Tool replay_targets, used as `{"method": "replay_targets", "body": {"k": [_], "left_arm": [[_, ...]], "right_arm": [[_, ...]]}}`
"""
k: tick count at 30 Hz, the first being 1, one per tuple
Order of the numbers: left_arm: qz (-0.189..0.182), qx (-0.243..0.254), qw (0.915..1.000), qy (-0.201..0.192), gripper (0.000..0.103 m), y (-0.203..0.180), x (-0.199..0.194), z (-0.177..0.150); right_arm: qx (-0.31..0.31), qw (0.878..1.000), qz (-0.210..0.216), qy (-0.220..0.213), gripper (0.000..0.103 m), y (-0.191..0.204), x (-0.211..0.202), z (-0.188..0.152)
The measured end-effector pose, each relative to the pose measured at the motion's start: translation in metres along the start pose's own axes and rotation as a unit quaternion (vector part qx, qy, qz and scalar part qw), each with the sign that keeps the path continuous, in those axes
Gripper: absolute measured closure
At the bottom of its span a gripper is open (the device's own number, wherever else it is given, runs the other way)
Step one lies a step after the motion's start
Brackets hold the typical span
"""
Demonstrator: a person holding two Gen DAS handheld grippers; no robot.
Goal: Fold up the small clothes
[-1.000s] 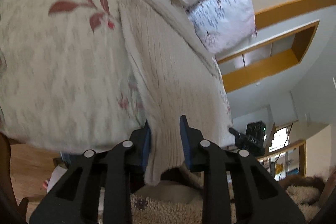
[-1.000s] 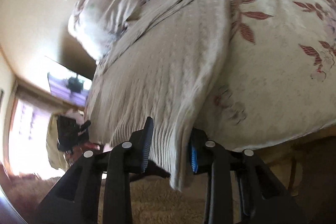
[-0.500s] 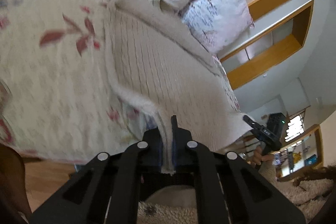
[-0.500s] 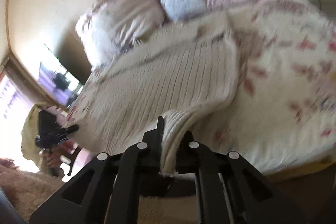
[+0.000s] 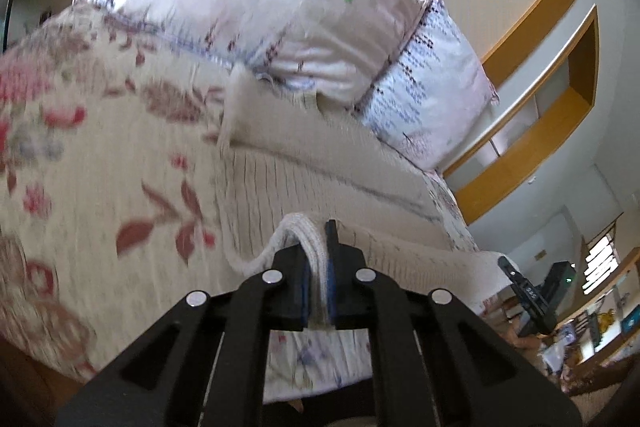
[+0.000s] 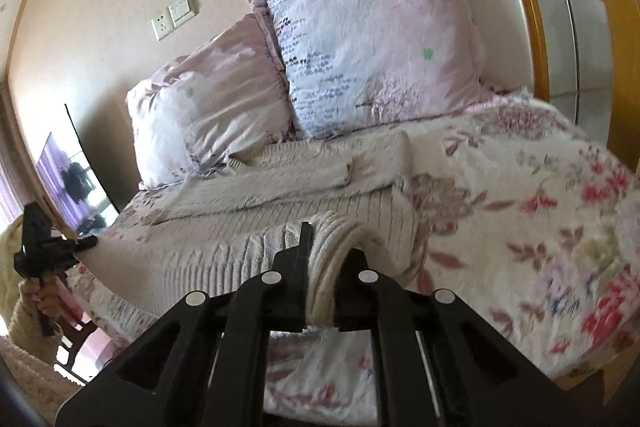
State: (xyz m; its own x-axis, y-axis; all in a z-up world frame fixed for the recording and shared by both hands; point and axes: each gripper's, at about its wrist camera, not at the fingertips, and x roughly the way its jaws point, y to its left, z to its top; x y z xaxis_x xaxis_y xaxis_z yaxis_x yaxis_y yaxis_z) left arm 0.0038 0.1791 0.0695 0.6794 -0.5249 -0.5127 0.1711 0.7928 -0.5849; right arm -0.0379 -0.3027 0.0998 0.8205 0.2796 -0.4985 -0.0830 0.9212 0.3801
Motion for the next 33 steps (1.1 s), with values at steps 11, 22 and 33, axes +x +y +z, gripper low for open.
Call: {"method": "replay_targets", "body": {"k": [11, 22, 33], "left_arm": [[0.067, 0.080, 0.9936, -0.044, 0.097, -0.032, 0.033, 0.079], [0.085, 0.023, 0.9938, -0.068, 0.097, -0.011, 0.118, 0.153], [0.082, -0.114, 0.9899, 0.021, 0.097, 0.063, 0.208, 0.150]], "right_arm": [[-0.083, 0.994, -0.057, -0.045, 0.095, 0.028, 0.036, 0.064], [-0.057, 0.993, -0.096, -0.044, 0.095, 0.014, 0.128, 0.106], [0.104, 0.986, -0.088, 0.096, 0.095, -0.050, 0.230, 0.086]]}}
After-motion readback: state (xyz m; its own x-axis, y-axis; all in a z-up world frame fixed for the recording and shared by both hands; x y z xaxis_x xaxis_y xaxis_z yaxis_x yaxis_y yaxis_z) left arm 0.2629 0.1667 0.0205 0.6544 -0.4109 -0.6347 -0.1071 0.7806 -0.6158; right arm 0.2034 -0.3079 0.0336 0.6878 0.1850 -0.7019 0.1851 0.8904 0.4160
